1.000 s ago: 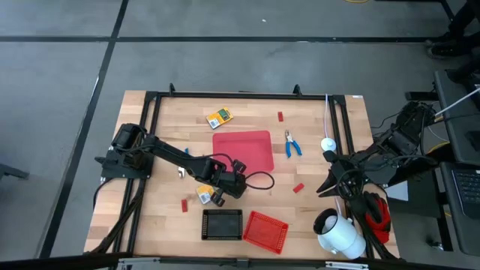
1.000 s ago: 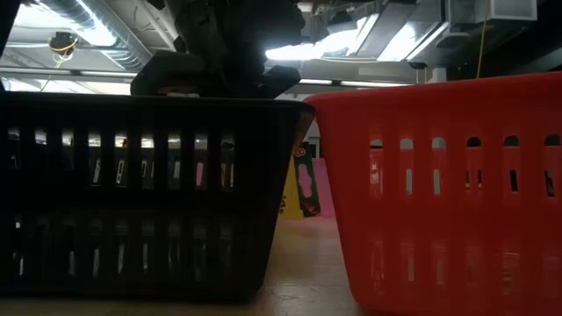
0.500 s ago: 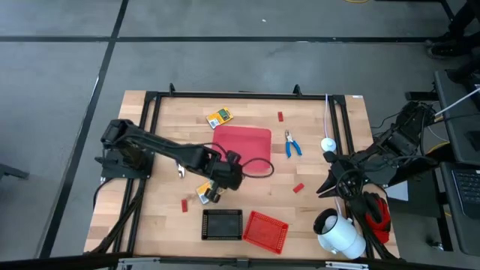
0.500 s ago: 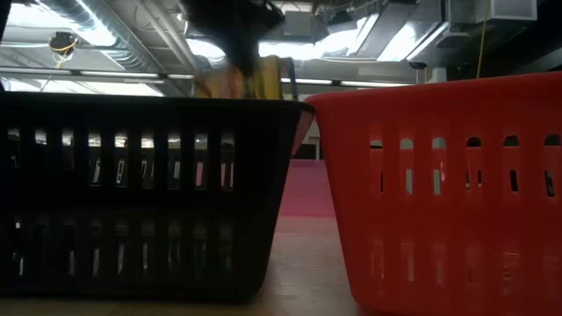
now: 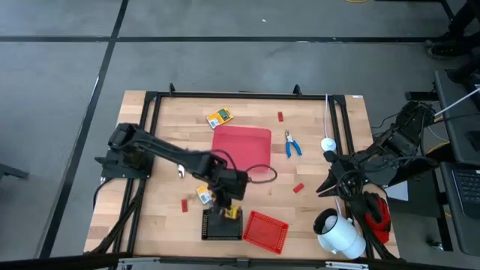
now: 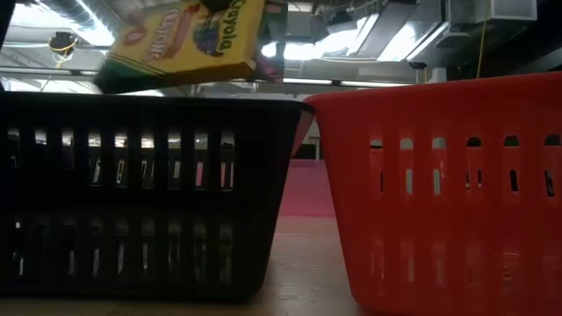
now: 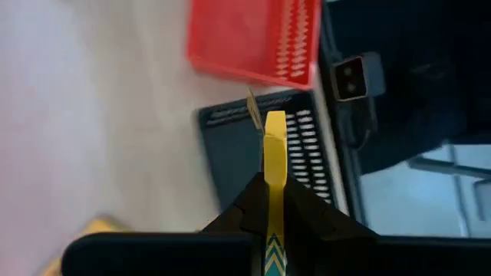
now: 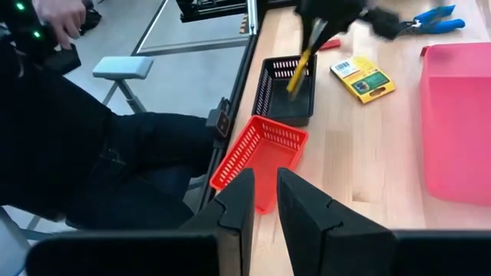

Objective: Pick & Place School Supplies
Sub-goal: Put the crayon box into the black bin

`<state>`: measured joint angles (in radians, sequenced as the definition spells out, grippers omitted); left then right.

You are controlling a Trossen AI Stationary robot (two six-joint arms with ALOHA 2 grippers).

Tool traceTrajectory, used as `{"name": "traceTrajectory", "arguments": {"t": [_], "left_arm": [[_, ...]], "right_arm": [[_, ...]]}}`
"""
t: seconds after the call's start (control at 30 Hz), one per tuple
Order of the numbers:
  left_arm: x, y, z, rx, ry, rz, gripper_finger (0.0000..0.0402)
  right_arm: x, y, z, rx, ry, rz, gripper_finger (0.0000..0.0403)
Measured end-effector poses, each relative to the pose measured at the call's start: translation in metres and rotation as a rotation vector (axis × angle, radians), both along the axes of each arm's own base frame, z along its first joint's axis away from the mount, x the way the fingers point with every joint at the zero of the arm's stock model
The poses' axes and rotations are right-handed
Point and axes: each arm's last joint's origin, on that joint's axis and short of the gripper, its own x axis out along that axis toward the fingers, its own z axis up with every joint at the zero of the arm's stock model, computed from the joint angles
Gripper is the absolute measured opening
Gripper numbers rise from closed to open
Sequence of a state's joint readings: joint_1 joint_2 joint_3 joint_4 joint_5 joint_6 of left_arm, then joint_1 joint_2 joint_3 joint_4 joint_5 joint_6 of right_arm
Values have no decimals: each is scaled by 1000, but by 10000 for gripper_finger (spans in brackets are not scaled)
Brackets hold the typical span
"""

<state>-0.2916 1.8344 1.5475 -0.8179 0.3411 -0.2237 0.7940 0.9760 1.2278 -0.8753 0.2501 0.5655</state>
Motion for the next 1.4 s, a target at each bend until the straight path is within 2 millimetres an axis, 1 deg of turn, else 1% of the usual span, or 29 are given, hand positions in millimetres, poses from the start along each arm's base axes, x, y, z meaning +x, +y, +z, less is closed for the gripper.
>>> {"name": "traceTrajectory", "arguments": {"t": [0.07, 0.13, 0.33, 0.47, 0.63, 0.77, 0.97, 1.1, 1.27, 1.4], "left_arm": [[2, -8, -10, 3, 33, -8, 14], [3, -13, -16, -5, 53, -3, 13], [9, -30, -20, -66, 24, 24, 13], [6, -33, -24, -39, 30, 68, 13], [1, -36, -40, -60, 72, 119, 13], [-2, -36, -52, -92, 97, 146, 13], [-2, -42, -52, -114, 86, 152, 16], [-4, -45, -52, -93, 84, 169, 43], [-6, -44, -53, -33, 78, 206, 99], [-9, -42, -50, -2, 75, 189, 144]], "right_arm": [[0, 1, 0, -1, 2, 8, 61], [-1, 3, -1, -5, 4, 21, 61], [-2, 13, -4, -12, 22, 51, 61], [-3, 21, -7, -26, 33, 62, 61], [-4, 28, -10, -22, 50, 68, 61], [-6, 30, -10, -32, 37, 59, 61], [-8, 31, -10, -20, 40, 50, 61], [-9, 32, -10, -12, 42, 43, 61], [-9, 32, -10, -13, 41, 39, 61], [-9, 32, -10, -14, 38, 35, 61]]}}
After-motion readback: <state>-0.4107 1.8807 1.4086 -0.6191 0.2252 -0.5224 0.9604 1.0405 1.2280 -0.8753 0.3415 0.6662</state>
